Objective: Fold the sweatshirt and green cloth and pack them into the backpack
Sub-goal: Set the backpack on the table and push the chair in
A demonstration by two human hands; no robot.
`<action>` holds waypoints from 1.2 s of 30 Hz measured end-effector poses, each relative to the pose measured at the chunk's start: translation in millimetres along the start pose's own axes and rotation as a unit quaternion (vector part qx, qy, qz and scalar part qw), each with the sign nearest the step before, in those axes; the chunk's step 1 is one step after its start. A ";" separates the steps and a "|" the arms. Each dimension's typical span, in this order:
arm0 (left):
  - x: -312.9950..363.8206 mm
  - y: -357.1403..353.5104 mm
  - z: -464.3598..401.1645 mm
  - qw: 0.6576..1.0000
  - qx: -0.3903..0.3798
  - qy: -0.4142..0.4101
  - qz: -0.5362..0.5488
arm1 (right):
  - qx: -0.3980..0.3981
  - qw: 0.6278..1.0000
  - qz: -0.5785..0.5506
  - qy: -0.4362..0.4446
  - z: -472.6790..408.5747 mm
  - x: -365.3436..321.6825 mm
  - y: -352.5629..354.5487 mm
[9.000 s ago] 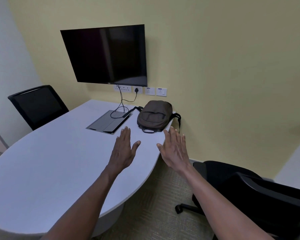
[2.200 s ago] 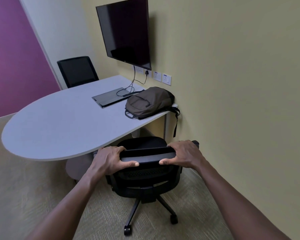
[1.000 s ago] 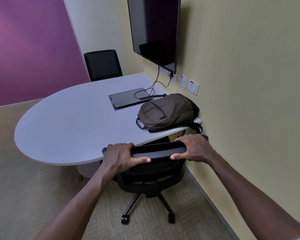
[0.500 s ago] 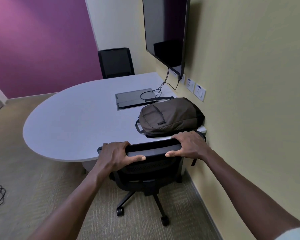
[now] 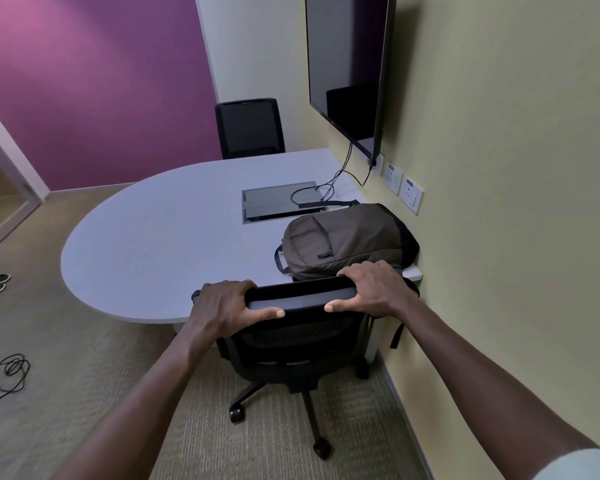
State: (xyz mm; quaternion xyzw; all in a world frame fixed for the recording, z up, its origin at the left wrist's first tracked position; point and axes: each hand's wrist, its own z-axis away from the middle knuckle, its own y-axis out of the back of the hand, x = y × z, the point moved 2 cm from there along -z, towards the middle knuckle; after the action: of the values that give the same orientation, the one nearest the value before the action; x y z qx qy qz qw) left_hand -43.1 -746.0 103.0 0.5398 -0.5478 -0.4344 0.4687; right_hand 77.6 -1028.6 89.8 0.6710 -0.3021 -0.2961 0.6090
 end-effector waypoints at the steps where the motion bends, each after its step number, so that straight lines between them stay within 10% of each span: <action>1: -1.6 0.0 -2.3 1.000 -0.001 0.000 0.001 | 0.000 1.000 -0.001 0.001 -2.3 0.0 0.1; 36: -3.7 -0.6 11.1 0.999 -0.035 0.002 0.016 | -0.070 0.998 -0.009 -0.008 8.6 -7.5 3.6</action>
State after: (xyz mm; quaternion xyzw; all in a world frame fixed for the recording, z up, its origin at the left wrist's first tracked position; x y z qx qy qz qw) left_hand -54.0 -742.6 100.2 0.5149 -0.5399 -0.4446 0.4957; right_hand 66.0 -1028.7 92.9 0.6272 -0.2796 -0.3267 0.6494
